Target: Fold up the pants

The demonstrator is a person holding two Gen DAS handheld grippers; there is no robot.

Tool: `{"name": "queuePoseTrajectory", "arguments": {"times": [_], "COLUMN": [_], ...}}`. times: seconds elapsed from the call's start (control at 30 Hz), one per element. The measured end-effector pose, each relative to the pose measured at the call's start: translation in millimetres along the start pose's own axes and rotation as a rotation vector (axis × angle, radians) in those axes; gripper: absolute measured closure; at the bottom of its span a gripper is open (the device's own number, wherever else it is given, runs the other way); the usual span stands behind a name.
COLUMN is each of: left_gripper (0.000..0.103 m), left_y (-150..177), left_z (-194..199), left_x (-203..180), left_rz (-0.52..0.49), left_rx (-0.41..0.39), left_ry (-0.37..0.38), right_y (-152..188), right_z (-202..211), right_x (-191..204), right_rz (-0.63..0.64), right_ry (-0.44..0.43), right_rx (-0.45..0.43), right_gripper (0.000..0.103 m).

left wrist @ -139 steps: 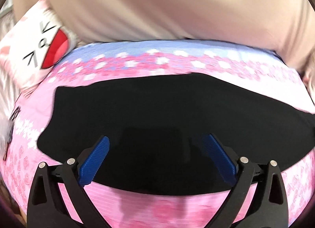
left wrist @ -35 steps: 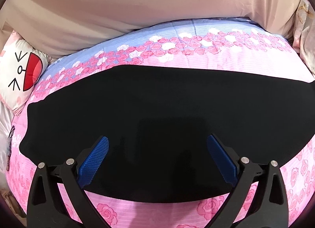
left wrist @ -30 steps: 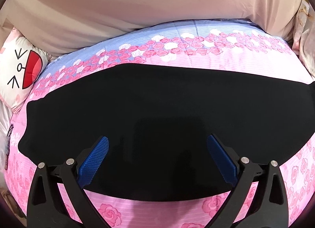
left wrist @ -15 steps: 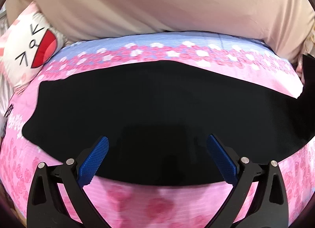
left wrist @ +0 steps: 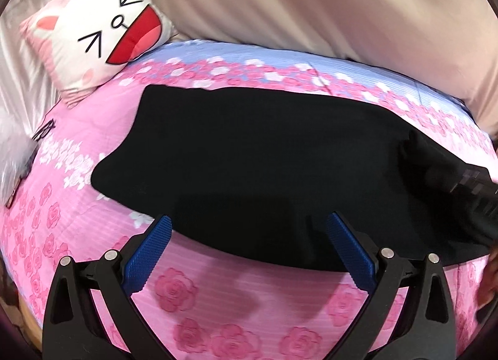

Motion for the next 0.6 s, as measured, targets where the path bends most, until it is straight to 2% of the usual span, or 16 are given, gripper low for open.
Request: {"name": "queuePoseTrajectory", "arguments": {"times": [0.13,0.2,0.27,0.37,0.47,0.57,0.6], "left_gripper": [0.005,0.005,0.005,0.005,0.005,0.005,0.005], "left_y": [0,0,-2,-3,-4,-5,-4], "left_z": [-3,-3,-3,0,1,-1,-1], "left_x": [2,-3,-8,-11,-7,-1,1], "left_rz": [0.013,0.006,-0.003,-0.009,0.003,0.032,0.039], "left_rx": [0.005,0.005,0.001,-0.005,-0.006,0.008,0.014], "left_ry": [0.016,0.024,0.035,0.041,0.04,0.044,0.045], "right_y": [6,7,6,-3,-20,-12,-11], "right_z": [1,1,2,8,16,-12,-8], "right_x": [8,10,10,15,23,29,32], "right_rz": [0.04,0.046,0.07,0.075,0.096,0.113,0.128], "right_ry": [0.022,0.026,0.05,0.065,0.061,0.019,0.029], "right_rx": [-0.028,-0.034,-0.031,-0.042,-0.071,-0.002,-0.038], "right_gripper": [0.073,0.064,0.065,0.084,0.084,0.077,0.073]}}
Point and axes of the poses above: each gripper's, at about its wrist camera, not at the fingertips, and z roughly against the way its jaws point, x to its left, y to its underside, the point moved 9 cm from there along -z, roughly the way its jaws point, and after that the axes turned 10 degrees about z, right-handed, at the moved point
